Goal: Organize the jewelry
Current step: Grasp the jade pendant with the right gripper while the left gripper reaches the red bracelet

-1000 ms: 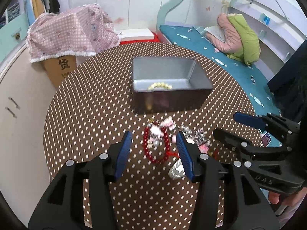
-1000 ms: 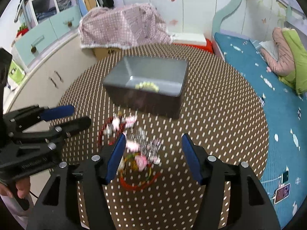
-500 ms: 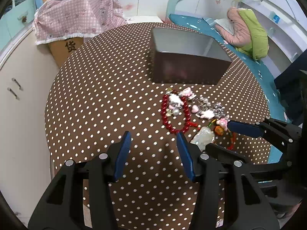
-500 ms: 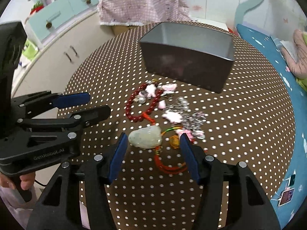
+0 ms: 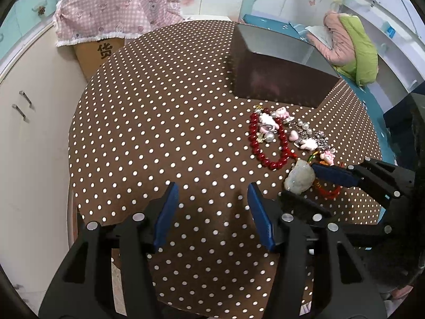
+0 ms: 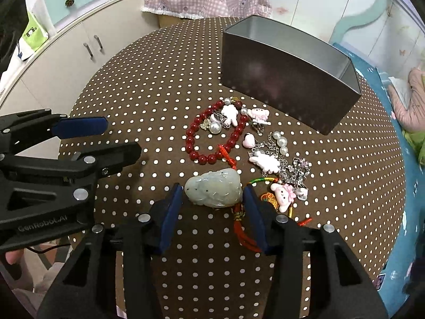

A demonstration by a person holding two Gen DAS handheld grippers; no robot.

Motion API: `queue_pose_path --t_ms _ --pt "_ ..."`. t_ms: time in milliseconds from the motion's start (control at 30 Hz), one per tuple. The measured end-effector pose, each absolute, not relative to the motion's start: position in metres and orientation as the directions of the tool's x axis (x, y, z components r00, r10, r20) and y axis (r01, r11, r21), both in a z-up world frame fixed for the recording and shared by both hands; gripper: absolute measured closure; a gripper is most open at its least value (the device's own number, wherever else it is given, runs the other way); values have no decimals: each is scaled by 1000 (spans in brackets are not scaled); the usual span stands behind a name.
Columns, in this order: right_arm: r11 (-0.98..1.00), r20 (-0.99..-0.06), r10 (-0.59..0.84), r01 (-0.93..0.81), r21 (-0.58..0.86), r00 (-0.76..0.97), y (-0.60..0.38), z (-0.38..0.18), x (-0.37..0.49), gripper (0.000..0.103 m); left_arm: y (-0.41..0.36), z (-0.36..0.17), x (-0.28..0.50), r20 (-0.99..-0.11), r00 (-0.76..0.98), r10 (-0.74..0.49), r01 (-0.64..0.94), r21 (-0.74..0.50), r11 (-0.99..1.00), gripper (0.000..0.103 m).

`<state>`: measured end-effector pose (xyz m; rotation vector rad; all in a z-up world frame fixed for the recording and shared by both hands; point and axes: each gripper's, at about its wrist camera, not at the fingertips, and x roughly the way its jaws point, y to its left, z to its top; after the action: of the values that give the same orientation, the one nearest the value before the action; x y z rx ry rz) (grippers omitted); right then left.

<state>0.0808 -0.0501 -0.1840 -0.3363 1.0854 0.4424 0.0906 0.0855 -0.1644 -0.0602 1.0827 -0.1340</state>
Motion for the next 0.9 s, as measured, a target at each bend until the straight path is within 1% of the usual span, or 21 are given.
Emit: queue_pose_path --t_ms 67,500,900 --pt "864 -899 180 -502 -50 399 -51 -184 80 60 87 -166 89 -878 458 -140 78 -117 990 47" --pt "866 -895 191 -498 -40 404 -55 -182 73 61 89 -173 84 -881 449 -152 76 -132 988 47" --pt "889 -866 205 -457 -31 457 -71 -152 80 61 76 -165 111 -860 461 -219 115 -186 976 47"
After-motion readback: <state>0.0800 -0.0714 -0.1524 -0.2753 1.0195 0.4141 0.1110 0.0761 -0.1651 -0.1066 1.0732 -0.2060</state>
